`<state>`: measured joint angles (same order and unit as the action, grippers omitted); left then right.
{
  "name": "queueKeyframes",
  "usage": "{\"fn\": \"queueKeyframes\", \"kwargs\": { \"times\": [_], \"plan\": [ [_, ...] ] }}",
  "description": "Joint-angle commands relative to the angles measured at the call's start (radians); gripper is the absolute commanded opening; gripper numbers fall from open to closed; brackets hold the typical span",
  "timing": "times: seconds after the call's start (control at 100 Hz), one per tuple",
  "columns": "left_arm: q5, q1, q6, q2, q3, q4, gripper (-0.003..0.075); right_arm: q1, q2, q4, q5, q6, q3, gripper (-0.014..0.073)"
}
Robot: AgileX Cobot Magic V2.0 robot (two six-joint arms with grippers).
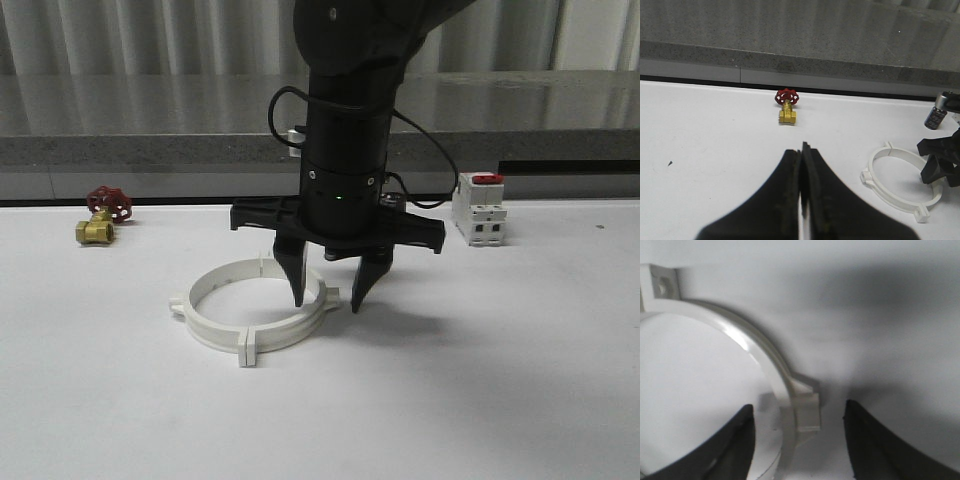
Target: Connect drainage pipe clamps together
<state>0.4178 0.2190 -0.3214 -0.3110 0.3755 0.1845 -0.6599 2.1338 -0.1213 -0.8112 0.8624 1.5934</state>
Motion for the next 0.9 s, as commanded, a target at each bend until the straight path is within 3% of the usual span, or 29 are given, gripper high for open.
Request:
{"fn": "queueKeyframes", "kwargs": {
  "times": [0.0, 0.17, 0.49, 0.68, 0.89],
  "plan": [
    [-0.073, -0.003, -0.002, -0.007, 0.028, 0.002, -0.0021, 0.001, -0.061, -0.011, 0.016, -0.012, 0.031, 0.0492],
    [-0.073, -0.003, -0.002, -0.007, 0.028, 0.002, -0.0021, 0.002, -0.076, -0.042, 0.027, -0.012, 0.031, 0.0490],
    [-0.073, -0.003, -0.002, -0.007, 0.028, 0.002, -0.0021, 0.028, -0.253, -0.281, 0.002, -0.012, 0.028, 0.0490],
    [-0.073, -0.003, -0.002, -0.007, 0.028, 0.002, -0.0021, 0.117, -0.435, -0.308, 0.009, -0.102, -0.049, 0.0490],
    [-0.073, -0.003, -0.002, -0.007, 0.028, 0.002, -0.0021, 0.276, -0.689, -0.305, 0.048, -0.253, -0.240, 0.0490]
  ]
}}
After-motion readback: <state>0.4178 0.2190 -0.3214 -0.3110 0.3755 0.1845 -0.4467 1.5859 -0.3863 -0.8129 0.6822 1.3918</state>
